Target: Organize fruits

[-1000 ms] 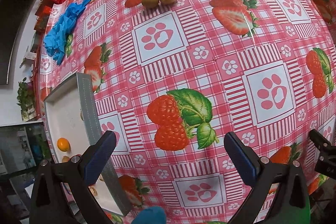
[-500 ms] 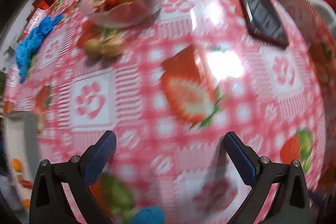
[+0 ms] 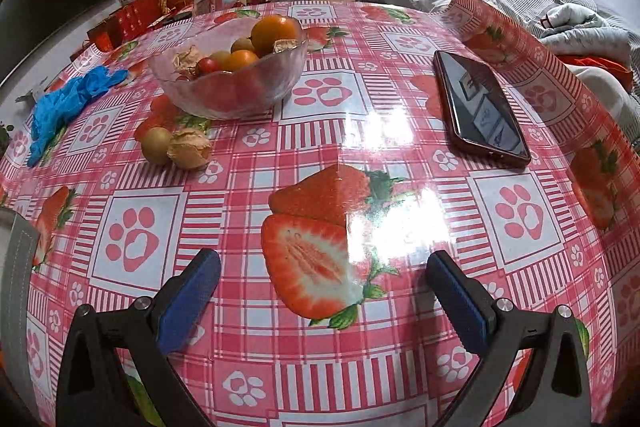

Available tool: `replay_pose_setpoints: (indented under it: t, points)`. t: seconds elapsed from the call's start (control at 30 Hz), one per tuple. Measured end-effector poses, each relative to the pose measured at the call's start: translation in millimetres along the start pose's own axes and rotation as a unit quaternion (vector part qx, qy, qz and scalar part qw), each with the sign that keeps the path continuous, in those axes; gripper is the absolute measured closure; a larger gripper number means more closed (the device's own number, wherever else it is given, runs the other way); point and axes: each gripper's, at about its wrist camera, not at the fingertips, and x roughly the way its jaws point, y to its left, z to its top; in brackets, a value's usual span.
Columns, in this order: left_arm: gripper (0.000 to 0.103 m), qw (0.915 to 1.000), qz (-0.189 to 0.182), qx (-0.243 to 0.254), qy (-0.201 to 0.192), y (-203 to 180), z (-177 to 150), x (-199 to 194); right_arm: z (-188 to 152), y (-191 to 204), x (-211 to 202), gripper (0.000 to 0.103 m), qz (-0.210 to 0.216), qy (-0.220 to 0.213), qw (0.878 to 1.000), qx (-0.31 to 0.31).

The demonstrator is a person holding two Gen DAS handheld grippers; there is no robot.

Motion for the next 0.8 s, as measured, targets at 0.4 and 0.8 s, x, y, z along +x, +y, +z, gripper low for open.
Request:
replay_pose_setpoints:
  t: [0.4,0.8]
  points:
    - [0.000,1.0000,0.000,0.000,0.000,-0.3,-0.3,0.7,-5.5,-1.8,-0.1,0.000,0.000,-0.006,1.000,0.011]
    - [0.000,1.0000,0.000,0.000,0.000,-0.1,-0.6,0.3,-3.8,-3.5,2.4,0.000,0.000,0.005,1.000,0.020]
